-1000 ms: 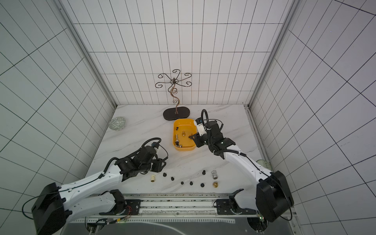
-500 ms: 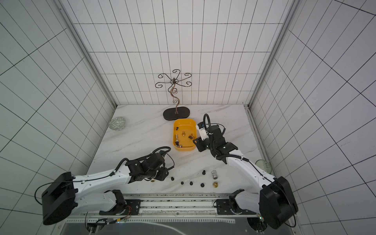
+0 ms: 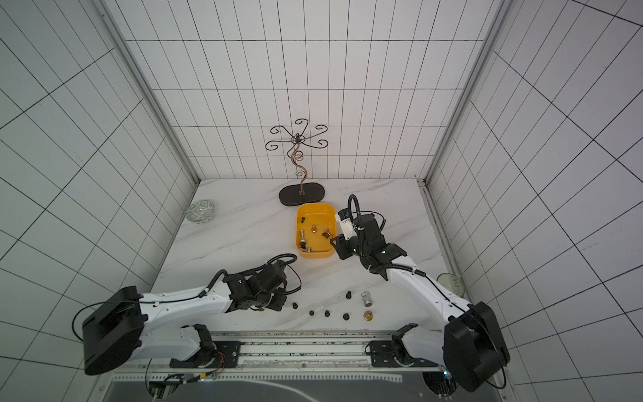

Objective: Put the chess pieces into the storage box
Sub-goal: Pick up the chess piece at the center of the board.

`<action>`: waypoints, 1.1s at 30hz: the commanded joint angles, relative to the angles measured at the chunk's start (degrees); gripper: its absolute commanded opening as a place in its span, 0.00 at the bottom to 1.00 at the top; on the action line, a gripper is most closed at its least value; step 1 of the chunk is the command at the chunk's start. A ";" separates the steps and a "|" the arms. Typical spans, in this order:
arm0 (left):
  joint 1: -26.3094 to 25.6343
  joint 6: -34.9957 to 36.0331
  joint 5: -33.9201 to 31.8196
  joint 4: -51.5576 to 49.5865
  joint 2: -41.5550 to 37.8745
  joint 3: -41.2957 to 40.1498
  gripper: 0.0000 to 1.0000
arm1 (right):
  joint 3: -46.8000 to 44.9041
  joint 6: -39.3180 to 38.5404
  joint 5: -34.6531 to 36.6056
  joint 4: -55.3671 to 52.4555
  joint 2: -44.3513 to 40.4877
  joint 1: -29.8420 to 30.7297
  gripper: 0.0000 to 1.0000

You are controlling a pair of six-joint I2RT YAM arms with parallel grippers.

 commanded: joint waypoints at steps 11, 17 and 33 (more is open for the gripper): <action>-0.33 1.39 -3.24 2.04 1.44 0.72 0.07 | -4.05 0.53 -0.12 -0.50 -0.87 -0.41 0.33; -0.32 3.99 -6.41 -1.86 0.54 7.16 0.05 | -4.03 0.53 0.04 -0.49 -1.17 -0.42 0.33; 14.25 21.56 -0.64 3.47 17.94 35.65 0.05 | -3.90 0.53 1.91 -2.76 -4.00 -0.68 0.33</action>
